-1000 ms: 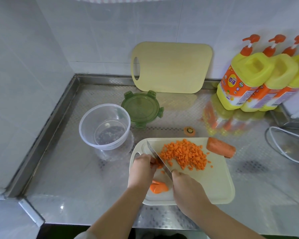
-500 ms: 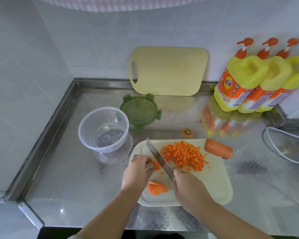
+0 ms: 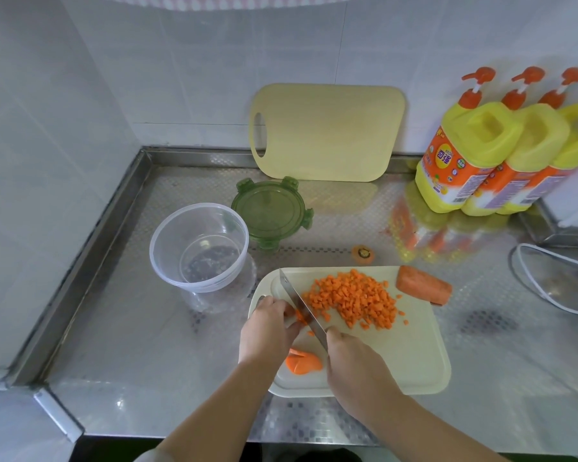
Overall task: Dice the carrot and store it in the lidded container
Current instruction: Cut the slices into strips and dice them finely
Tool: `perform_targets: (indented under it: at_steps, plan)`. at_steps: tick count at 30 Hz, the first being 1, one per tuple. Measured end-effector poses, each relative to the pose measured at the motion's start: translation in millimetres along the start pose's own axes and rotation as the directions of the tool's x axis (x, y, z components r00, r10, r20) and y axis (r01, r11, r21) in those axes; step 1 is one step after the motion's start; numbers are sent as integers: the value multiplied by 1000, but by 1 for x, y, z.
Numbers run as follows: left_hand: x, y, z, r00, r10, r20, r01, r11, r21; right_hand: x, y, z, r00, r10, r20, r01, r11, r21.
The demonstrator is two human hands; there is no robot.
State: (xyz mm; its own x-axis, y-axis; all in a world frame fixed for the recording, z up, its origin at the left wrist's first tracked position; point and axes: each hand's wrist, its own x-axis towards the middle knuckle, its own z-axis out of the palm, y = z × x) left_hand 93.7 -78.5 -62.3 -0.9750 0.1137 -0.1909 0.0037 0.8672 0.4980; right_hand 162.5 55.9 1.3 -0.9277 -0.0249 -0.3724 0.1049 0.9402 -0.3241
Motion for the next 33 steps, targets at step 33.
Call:
perform_targets:
  at_steps: [33]
  plan:
    - [-1,-14,-45,987,-77,142,106,973,-207,2,21,-8,992,-123,18,123,992,22]
